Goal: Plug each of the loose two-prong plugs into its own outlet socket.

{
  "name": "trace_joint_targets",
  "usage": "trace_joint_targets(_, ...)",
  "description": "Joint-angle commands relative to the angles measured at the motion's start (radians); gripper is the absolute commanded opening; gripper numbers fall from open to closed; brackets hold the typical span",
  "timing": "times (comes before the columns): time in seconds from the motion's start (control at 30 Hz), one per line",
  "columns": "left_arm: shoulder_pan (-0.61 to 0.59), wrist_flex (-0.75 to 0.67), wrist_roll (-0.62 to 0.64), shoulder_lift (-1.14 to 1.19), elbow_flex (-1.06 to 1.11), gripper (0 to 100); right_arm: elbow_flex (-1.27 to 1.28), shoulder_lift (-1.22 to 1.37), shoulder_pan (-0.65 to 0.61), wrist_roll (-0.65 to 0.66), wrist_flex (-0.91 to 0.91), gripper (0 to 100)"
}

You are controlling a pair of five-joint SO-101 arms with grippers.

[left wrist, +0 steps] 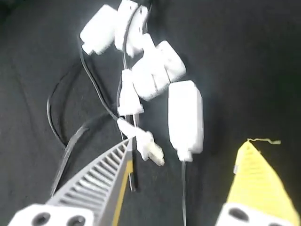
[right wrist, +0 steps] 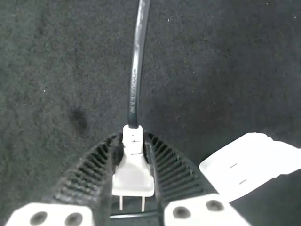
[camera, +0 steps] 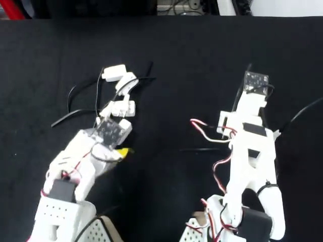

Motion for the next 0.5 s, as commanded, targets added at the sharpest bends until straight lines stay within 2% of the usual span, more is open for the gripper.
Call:
trace_joint_targets(0.0, 0.013, -0.153, 0.049, 0.216, -0.061, 34, -0.044, 0.004, -0.009, -0.006, -0.011, 1.2)
trace_joint_targets(0.13, 0.031, -0.249, 0.097, 0.470, -0.170, 34, -0.044, 0.004, -0.009, -0.006, -0.011, 1.2)
trace_joint_targets(0.27, 0.025, -0.259, 0.186, 0.733, -0.318, 34, -0.044, 0.004, -0.009, -0.006, -0.021, 1.2)
trace_joint_targets(0.37, 0.035, -0.252, 0.189, 0.896, -0.406, 33, -0.042, 0.004, -0.009, -0.006, -0.026, 1.2)
trace_joint_targets(0.47, 0.045, -0.250, 0.187, 0.988, -0.446, 29, -0.042, 0.004, -0.009, -0.005, -0.026, 1.2)
